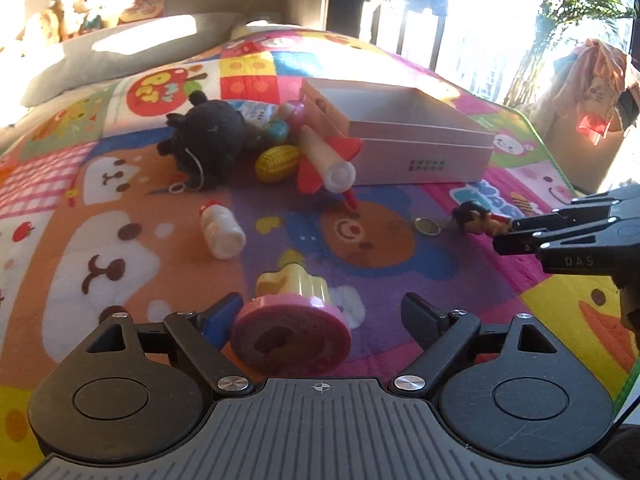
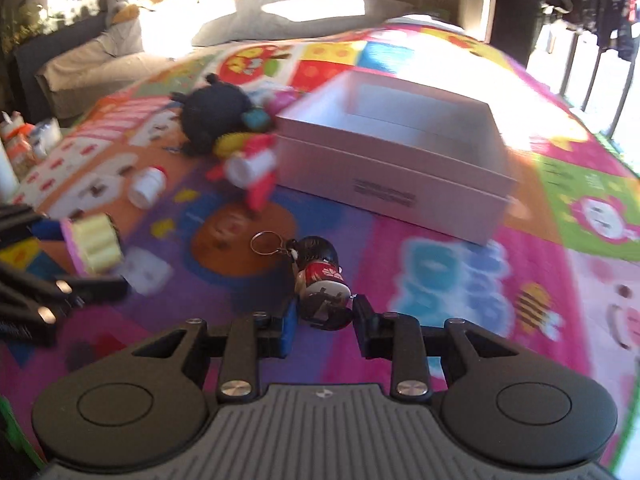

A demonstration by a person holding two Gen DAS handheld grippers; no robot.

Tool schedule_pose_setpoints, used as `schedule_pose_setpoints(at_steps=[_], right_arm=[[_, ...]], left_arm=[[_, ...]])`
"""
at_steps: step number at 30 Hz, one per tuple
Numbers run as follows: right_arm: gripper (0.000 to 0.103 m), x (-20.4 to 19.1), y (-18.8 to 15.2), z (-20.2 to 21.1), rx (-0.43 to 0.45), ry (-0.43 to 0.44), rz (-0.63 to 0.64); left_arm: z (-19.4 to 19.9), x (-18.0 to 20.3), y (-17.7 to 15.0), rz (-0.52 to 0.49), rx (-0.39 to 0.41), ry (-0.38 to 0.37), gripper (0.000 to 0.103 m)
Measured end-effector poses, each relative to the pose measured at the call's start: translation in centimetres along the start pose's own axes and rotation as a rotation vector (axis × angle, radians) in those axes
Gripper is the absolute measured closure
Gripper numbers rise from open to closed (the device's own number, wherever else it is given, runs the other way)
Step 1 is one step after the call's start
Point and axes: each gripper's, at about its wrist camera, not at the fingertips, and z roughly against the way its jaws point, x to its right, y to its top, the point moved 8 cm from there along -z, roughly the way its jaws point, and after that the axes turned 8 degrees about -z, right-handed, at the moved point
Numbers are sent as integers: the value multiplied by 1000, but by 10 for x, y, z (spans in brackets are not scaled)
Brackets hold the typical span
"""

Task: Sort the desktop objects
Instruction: 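Lift the pudding cup with the left tool while the right tool approaches the keychain figure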

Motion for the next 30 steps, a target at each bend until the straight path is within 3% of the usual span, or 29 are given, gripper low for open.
schedule_pose_setpoints(at_steps=[6, 10, 13, 19, 30], right_arm=[[67, 48, -10, 7, 67, -220, -66], [48, 54, -13, 8, 79, -201, -144], [33, 49, -16, 8, 94, -201, -142], [22, 47, -22, 8, 120, -224, -174], [17, 48, -39, 27, 165, -263, -178]], left_arm=[[5, 26, 28, -40, 86, -69, 8], [15, 31, 25, -111, 91, -25, 7], [17, 22, 11, -90, 47, -1, 7], [12, 21, 1, -71, -16, 27, 7], [15, 55, 3, -170, -5, -20, 11]])
